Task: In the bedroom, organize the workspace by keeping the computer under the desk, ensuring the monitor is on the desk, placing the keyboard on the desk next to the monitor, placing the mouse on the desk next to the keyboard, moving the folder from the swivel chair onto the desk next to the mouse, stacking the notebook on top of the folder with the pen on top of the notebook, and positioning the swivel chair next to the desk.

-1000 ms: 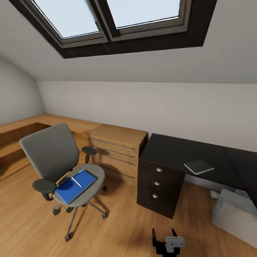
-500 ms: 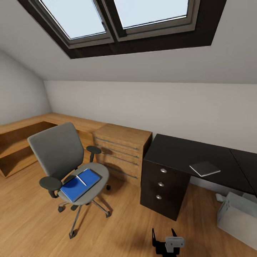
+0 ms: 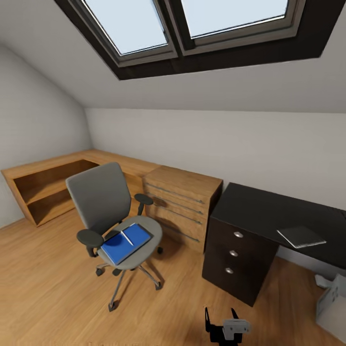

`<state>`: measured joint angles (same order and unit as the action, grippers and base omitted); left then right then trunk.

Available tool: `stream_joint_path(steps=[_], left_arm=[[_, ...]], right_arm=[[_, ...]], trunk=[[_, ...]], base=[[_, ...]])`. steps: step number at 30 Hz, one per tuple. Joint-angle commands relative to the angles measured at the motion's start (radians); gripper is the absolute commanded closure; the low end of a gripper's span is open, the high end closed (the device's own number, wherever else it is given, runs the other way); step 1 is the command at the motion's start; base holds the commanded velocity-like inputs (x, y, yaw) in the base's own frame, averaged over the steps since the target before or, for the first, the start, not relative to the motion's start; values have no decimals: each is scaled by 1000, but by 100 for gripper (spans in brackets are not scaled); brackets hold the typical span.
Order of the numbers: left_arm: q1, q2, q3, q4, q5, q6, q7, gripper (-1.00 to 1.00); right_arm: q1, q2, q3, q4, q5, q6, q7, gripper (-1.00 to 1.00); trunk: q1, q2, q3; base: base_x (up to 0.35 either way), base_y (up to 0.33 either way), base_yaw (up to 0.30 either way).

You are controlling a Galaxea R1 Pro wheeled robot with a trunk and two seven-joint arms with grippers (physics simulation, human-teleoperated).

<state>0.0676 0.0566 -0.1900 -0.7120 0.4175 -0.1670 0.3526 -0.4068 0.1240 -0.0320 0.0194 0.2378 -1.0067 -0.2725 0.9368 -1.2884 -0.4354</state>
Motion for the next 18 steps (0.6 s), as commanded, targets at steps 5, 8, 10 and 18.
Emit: stream_joint_path(steps=[5,8,10,18], left_arm=[[0,2,-8,-2,11,-5,8,-100],[0,2,-8,-1,11,-5,8,-100],[0,2,-8,-1,11,-5,8,-100],[0,6,2,-3,13,-30,8,-100]], right_arm=[[-1,0,-3,2,11,-3,-8,-100],[-1,0,-3,2,11,-3,-9,-100],[0,0,-3,2,11,-3,-9,-100],[0,0,-3,2,11,-3,-9,-100]], trunk=[[0,-1,-5],[0,-1,-8],[0,-1,-10],[0,-1,-18]], base=[[0,0,245],[0,0,209],[0,0,203],[207,40,215]])
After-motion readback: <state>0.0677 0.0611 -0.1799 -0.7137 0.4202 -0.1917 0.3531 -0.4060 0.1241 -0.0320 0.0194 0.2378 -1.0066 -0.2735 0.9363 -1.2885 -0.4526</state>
